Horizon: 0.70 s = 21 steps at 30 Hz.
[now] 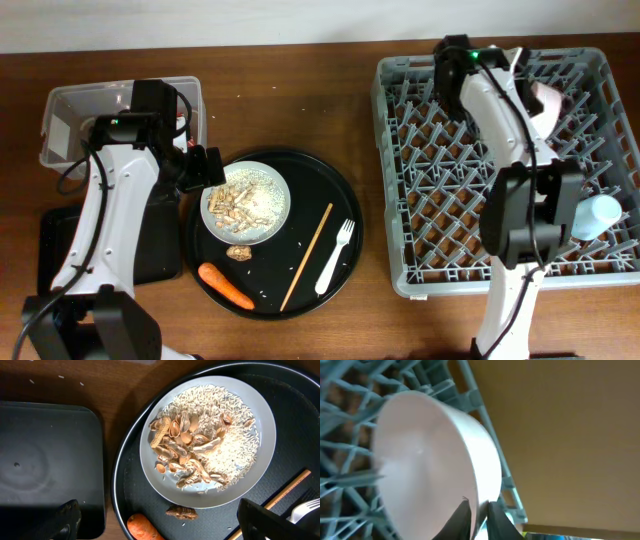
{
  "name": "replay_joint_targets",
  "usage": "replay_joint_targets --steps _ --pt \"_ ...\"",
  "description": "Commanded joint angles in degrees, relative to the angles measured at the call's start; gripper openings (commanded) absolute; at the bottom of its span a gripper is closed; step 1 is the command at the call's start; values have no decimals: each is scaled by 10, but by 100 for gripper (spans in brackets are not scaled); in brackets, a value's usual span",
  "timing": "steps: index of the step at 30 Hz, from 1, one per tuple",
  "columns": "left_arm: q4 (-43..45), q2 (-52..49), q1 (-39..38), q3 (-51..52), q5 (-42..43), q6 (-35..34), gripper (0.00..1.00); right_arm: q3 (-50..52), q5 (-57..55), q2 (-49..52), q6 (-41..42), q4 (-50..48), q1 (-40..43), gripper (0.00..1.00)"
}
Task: Sort waste into correct bins and load items into the dishwasher rack
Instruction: 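Grasp the pink bowl with the right gripper and place it in the rack, then grasp the white plate of rice with the left gripper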
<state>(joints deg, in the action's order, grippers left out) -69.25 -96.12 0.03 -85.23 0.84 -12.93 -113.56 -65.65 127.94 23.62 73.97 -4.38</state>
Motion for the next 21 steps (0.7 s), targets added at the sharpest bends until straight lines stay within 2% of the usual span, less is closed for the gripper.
replay_joint_targets --steps 1,3,7,9,10,11,12,13,16,19,20,21 --pt "0 -1 1 1 4 -4 99 2 72 0 7 25 -12 42" --pt "0 -1 1 1 4 -4 99 2 99 -10 9 32 -23 82" --pt "0 -1 1 1 4 -4 99 0 192 -123 9 18 -25 96" --pt "0 -1 2 1 4 -3 99 0 262 -196 4 18 -10 99" --pt "0 -1 2 1 4 -3 99 0 341 -228 -20 19 9 99" --pt "0 -1 2 1 4 -3 99 0 452 -251 -44 27 33 99" --pt "-1 -1 2 1 4 -3 99 0 649 -264 -110 46 66 99" --pt "0 -1 1 1 4 -3 99 3 770 -263 -162 77 79 99" --pt "14 -1 -23 1 34 -3 99 28 770 -263 -171 129 63 99" --pt "63 -25 -132 1 34 -3 99 37 733 -263 -189 161 64 99" --pt "81 -69 -188 1 34 -4 99 37 734 -263 -189 163 64 99" --pt "91 -98 -210 1 34 -16 99 37 734 -263 -189 163 64 99"
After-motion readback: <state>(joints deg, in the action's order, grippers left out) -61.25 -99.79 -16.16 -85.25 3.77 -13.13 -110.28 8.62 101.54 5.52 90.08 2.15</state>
